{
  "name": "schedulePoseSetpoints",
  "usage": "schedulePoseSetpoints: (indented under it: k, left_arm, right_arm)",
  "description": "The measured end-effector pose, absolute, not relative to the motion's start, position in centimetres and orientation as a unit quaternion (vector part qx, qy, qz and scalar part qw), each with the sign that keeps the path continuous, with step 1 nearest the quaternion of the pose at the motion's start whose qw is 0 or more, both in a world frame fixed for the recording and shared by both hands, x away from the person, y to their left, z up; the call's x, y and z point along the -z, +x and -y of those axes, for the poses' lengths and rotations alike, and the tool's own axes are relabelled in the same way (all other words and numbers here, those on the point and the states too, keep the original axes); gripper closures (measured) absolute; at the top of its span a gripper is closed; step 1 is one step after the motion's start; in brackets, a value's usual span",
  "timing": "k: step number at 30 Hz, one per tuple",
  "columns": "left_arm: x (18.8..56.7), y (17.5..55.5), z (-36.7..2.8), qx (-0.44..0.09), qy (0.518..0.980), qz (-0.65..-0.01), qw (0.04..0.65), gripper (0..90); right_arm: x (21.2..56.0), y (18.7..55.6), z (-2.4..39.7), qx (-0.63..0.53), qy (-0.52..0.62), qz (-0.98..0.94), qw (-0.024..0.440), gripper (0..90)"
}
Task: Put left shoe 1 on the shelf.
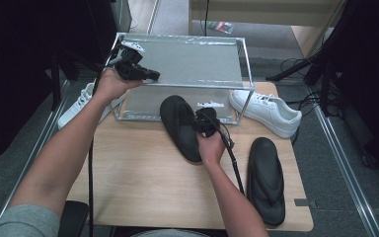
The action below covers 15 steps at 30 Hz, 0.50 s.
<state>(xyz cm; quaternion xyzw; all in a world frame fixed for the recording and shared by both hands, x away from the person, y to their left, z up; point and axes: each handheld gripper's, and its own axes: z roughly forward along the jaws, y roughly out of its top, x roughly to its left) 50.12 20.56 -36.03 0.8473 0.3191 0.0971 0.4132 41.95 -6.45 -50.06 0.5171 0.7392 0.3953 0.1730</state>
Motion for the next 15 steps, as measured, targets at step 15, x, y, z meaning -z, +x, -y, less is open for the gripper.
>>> schedulePoseSetpoints:
  k: [15]
  left_arm:
    - [36.1, 50.1, -20.5, -0.105, 0.845, -0.322, 0.413, 89.4]
  right_arm:
    - [48.4, 35.6, 8.7, -0.439, 0.450, -0.765, 0.139, 82.8]
